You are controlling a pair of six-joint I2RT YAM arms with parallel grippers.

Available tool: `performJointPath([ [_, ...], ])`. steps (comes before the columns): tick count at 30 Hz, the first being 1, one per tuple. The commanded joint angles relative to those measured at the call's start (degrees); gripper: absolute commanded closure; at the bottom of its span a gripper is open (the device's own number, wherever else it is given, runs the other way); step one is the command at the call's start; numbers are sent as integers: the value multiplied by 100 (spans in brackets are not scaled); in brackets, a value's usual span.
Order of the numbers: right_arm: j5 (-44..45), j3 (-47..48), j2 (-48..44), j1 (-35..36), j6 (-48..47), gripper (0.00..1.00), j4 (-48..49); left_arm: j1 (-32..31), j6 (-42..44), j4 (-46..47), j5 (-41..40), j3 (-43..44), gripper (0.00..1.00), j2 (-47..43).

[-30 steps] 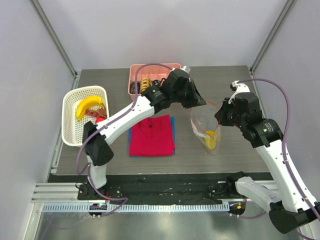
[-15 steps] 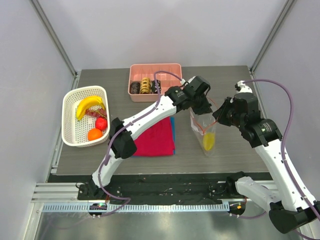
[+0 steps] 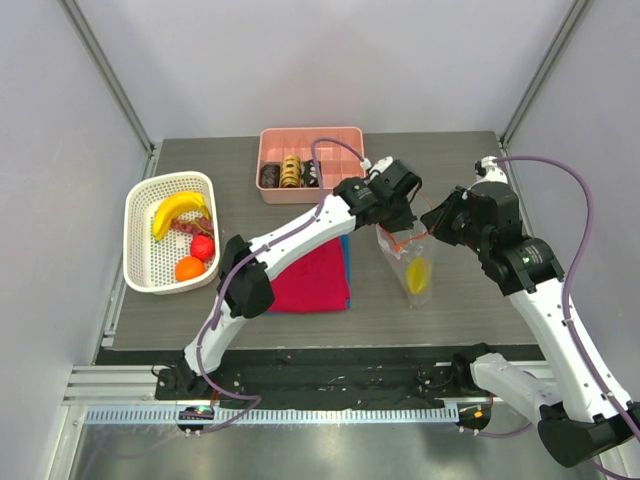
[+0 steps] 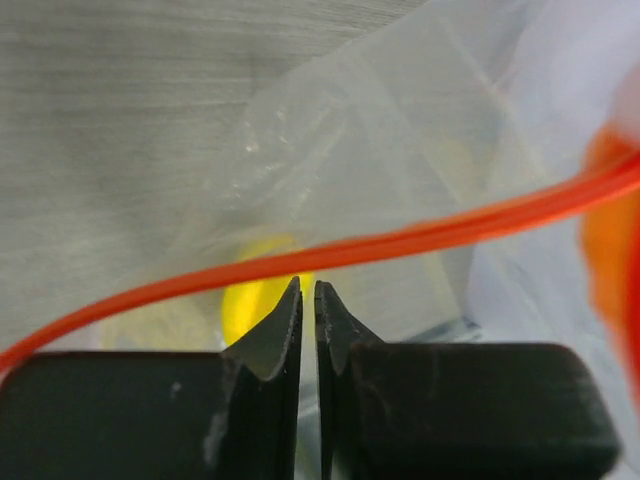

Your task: Open the zip-top bag and remove the fake food

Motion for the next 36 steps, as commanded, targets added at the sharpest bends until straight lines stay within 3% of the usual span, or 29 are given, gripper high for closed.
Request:
performJointPath([
  [1, -216, -52, -4, 29, 340, 99, 622, -151, 1345, 613, -574, -400, 80, -400],
  [5, -576, -130, 93, 29, 411, 99, 964, -169, 2113, 1194, -304, -1060, 68, -787],
  [9, -665, -367, 31, 29, 376, 99, 1587, -152, 2386, 1237, -50, -1227, 66, -1024],
  [17, -551, -728, 84, 20, 129, 99, 2291, -90, 1632, 457, 540, -1175, 70, -1016],
  [27, -410, -702, 418, 29, -152, 99, 2644, -90, 1473, 456, 787, -1500, 68, -1183],
  [32, -175, -640, 620, 20, -169, 99, 2460, -81, 1560, 369, 875, -1474, 81, -1113],
  [36, -120, -552, 700, 29, -126, 99, 2073, -99, 1964, 639, 348, -1683, 72, -1594],
])
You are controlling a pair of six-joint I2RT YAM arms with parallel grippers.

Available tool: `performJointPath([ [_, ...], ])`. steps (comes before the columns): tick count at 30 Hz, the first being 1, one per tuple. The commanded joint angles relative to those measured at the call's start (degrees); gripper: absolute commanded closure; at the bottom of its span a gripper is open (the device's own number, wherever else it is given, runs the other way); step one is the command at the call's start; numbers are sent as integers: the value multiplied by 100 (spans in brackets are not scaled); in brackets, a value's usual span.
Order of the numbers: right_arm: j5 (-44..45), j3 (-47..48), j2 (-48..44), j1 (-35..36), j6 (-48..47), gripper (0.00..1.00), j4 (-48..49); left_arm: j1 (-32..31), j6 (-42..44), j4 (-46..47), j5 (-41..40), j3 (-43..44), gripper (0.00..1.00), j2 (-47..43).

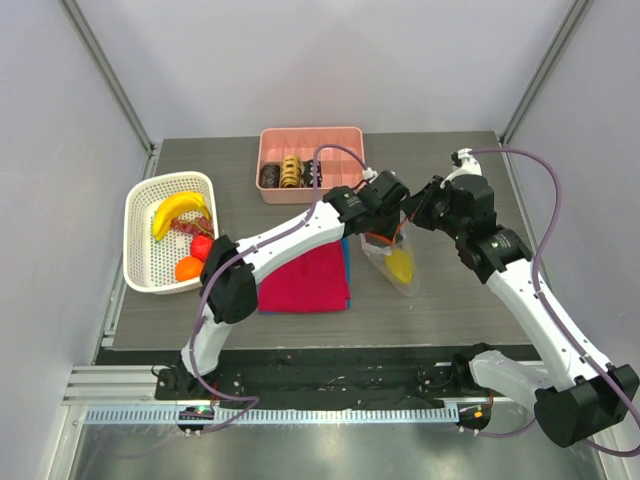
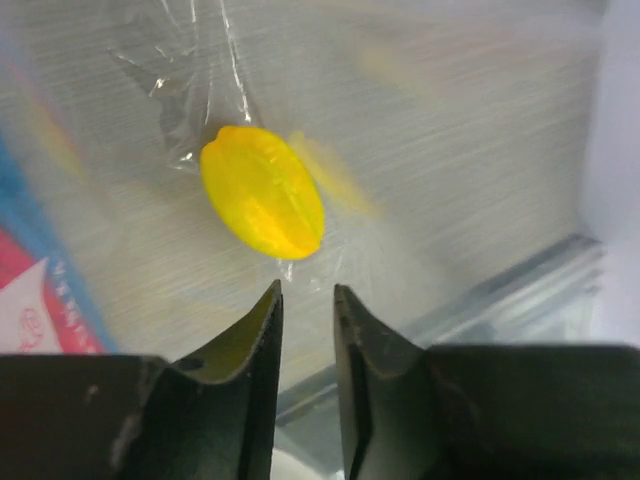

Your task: Open the zip-top bag and remove the fake food

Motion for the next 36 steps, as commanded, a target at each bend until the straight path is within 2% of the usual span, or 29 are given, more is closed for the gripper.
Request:
performJointPath([
  [1, 352, 160, 77, -13, -29, 99, 0, -101, 613, 454, -424, -311, 70, -927],
  [5, 378, 125, 41, -22, 207, 99, -96, -145, 808, 543, -636, -567, 66, -1191],
  [9, 238, 186, 137, -21, 725, 99, -70, -154, 808, 517, -478, -630, 67, -1034],
  [10, 194, 212, 173, -13, 796, 99, -70, -154, 826, 509, -470, -612, 68, -1007],
  [14, 273, 300, 199, -13, 1034, 99, -114, -154, 923, 421, -461, -559, 84, -910],
  [21, 668, 406, 182, -13, 763, 99, -18, -136, 870, 236, 31, -367, 91, -674],
  [27, 1151, 54, 85, 22, 384, 99, 914, 66, 97, 183, 1033, -225, 93, -427],
  [32, 1249, 142, 182, 75, 305, 99, 1002, 163, -193, 358, 1507, -137, 93, -216],
  [36, 959, -25, -90, 84, 121, 99, 1090, 250, -211, 359, 1701, -137, 90, -93],
])
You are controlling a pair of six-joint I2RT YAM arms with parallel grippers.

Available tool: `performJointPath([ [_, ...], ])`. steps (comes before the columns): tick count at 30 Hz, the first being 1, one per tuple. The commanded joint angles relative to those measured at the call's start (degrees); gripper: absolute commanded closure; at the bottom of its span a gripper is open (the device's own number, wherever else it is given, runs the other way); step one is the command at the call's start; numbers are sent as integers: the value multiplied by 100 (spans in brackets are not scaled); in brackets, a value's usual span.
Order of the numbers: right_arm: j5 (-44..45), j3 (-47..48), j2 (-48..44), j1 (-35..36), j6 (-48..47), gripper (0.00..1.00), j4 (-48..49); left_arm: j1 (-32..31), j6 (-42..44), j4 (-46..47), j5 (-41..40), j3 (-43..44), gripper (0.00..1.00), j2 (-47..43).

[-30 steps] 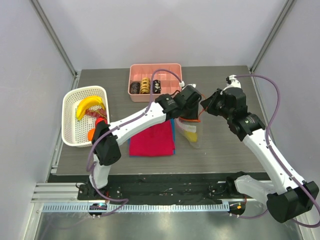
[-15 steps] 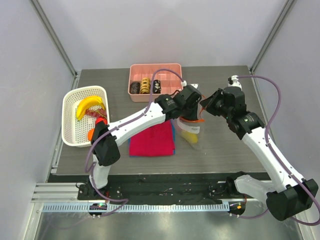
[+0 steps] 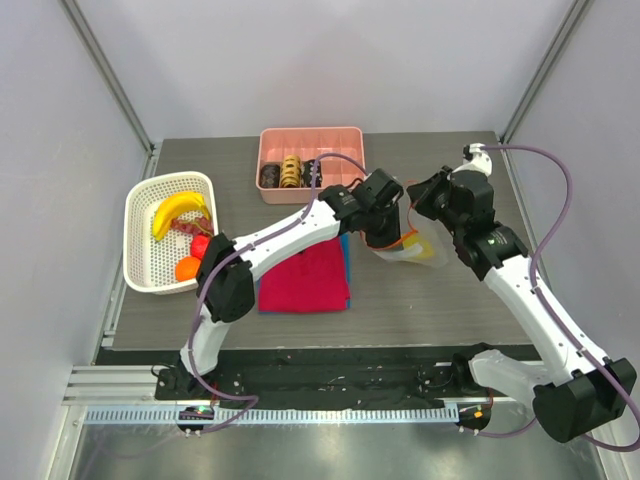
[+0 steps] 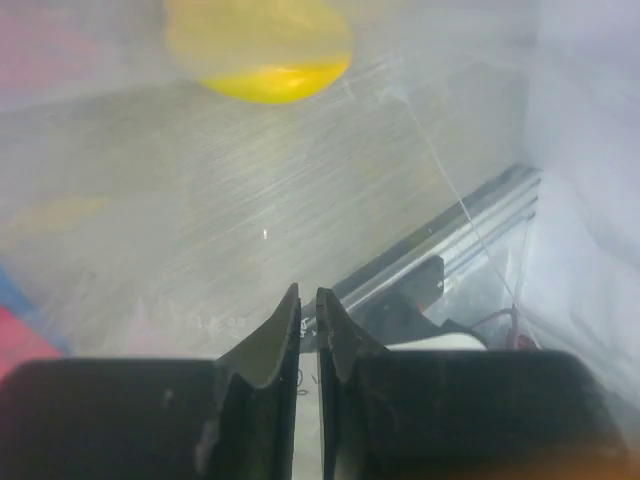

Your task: Open the zip-top bag and remove the fake food

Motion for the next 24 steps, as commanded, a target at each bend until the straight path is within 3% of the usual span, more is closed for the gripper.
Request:
performJointPath([
  [1, -105, -47, -314, 38, -275, 99, 365, 119, -141, 47, 515, 223, 89, 101],
  [4, -37, 15, -366, 47, -57, 99, -109, 146, 69, -173, 339, 224, 91, 93],
  [8, -88, -169, -516, 47, 243, 99, 29, 111, 131, 19, -55, -101, 90, -301],
  [11, -246, -12, -393, 47, 322, 99, -155, 102, 289, 213, -337, -330, 72, -452],
  [13, -352, 6, -393, 47, 401, 99, -216, 102, 333, 257, -408, -348, 66, -435],
  [18, -283, 41, -384, 47, 446, 99, -452, 85, 491, 108, -758, -189, 71, -485],
  [20, -212, 85, -349, 47, 410, 99, -568, 41, 754, 396, -1362, -434, 69, -793],
  [24, -45, 120, -358, 47, 489, 99, -805, 49, 1027, 1012, -1437, -857, 61, -1391],
])
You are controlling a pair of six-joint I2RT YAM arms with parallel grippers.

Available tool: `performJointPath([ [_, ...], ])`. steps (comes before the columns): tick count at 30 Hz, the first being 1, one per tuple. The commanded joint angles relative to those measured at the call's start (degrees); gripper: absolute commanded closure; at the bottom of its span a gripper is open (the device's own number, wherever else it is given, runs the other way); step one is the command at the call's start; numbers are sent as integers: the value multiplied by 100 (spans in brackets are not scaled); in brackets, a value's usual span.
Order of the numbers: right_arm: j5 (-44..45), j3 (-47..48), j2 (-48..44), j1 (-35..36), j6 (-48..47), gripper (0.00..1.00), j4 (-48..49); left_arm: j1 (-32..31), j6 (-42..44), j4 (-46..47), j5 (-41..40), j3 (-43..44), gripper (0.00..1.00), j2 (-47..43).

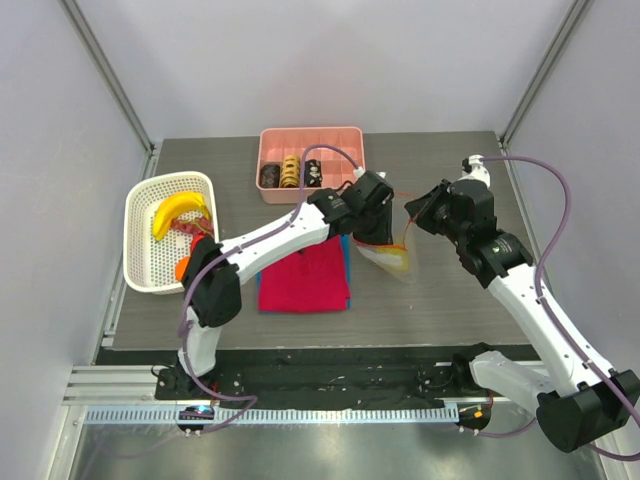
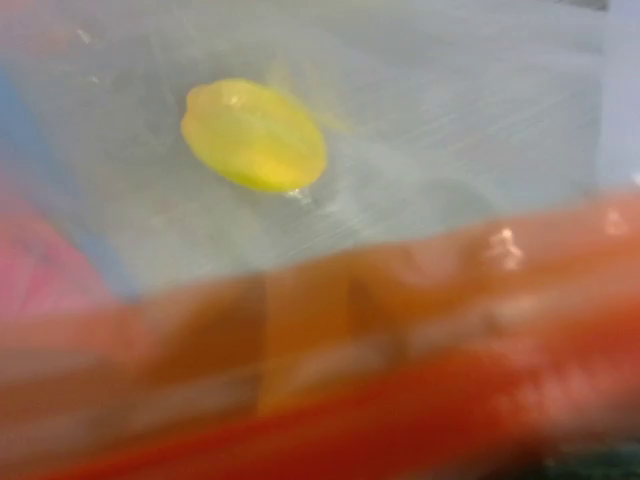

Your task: Open the zip-top bag and remove the fake food

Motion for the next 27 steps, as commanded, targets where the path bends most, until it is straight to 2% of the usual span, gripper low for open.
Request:
performJointPath([
  [1, 291, 289, -32, 16, 172, 99, -165, -10, 475, 818, -357, -241, 60, -1025],
  [4, 406, 508, 117, 16, 365, 99, -428, -10, 606, 1099, 433, -328, 67, -1104],
  [6, 397, 780, 354, 16, 550, 99, -621, -10, 642, 1676, 811, -818, 74, -1201],
  [9, 195, 939, 548, 16, 849, 99, -596, -18, 808, 2153, 892, -1329, 81, -1394],
  [14, 160, 887, 513, 16, 920, 99, -412, -18, 1002, 1804, 620, -1270, 84, -1202],
  [16, 239, 939, 478, 16, 867, 99, -446, -18, 959, 1280, 480, -938, 81, -1027],
  [18, 414, 992, 452, 16, 674, 99, -516, -18, 915, 944, 496, -664, 66, -729],
  [21, 791, 1001, 381, 25, 402, 99, -648, -19, 669, 573, 680, -146, 61, -368],
  [27, 451, 412, 29, 25, 699, 99, -323, -10, -104, 1529, 1252, -39, 55, 37],
])
